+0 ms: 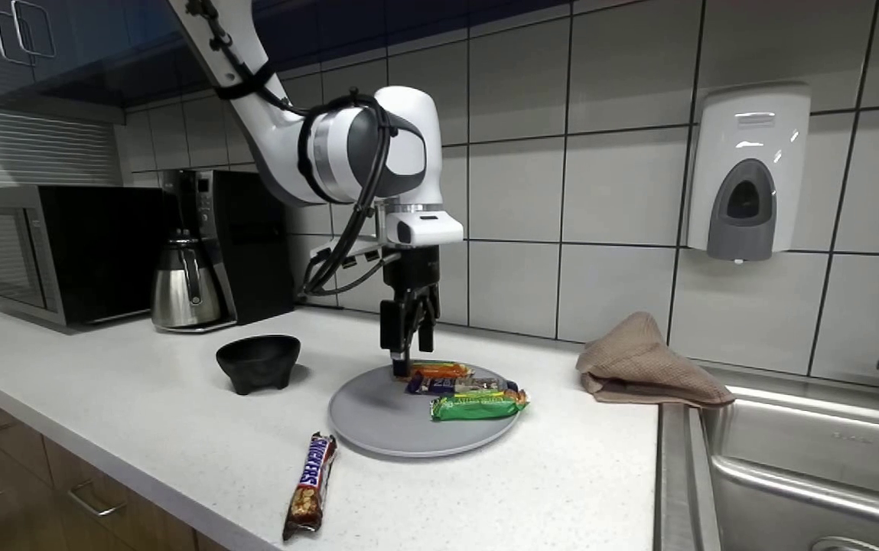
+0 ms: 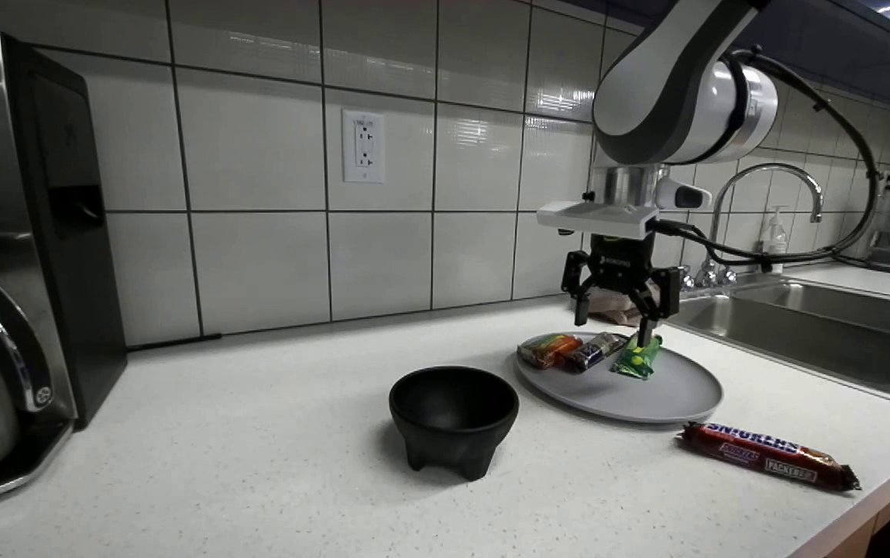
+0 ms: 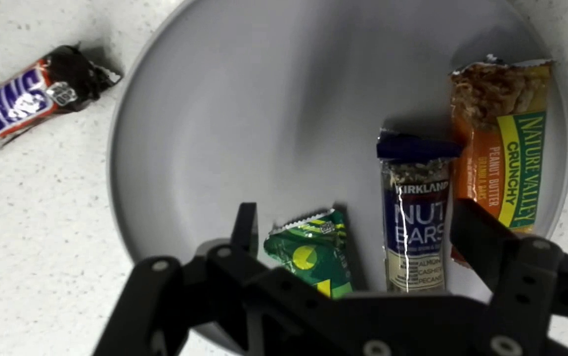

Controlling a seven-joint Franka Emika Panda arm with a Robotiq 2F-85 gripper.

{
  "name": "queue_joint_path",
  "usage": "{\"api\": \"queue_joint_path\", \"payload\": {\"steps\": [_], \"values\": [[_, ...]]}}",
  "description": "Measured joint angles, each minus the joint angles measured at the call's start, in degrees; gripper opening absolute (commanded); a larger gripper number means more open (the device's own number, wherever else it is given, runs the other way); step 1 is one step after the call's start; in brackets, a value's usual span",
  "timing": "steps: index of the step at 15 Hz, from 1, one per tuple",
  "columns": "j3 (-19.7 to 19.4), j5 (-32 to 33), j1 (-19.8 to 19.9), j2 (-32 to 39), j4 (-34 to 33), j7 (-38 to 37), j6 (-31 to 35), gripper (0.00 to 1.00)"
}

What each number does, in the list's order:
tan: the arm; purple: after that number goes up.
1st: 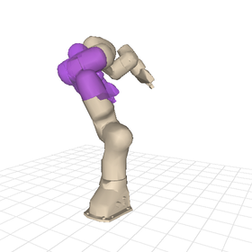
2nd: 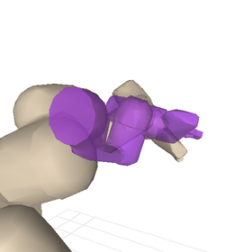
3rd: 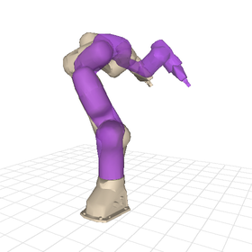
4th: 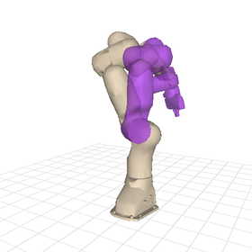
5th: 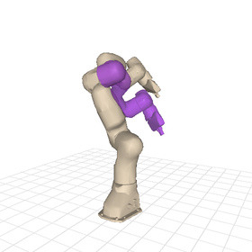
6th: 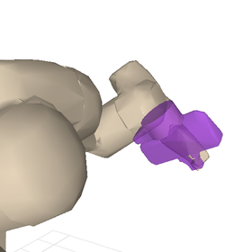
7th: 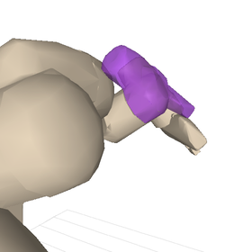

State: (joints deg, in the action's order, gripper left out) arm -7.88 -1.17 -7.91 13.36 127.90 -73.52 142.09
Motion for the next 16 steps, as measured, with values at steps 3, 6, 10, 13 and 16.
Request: {"api": "queue_joint_path", "payload": {"steps": [3, 6, 10, 13, 16], "values": [[0.0, 0.0, 0.4, -1.5, 1.8, 0.8, 0.0, 1.00], [0.1, 0.0, 0.6, -3.1, 3.8, 2.7, 0.0, 1.00], [0.6, -0.1, 2.0, -5.0, 6.3, 8.5, 0.0, 1.00], [0.7, -0.7, 3.3, -6.1, 7.5, 14.6, -0.3, 1.00], [0.7, -0.8, 4.3, -7.0, 8.1, 21.4, -1.4, 1.00]]}}
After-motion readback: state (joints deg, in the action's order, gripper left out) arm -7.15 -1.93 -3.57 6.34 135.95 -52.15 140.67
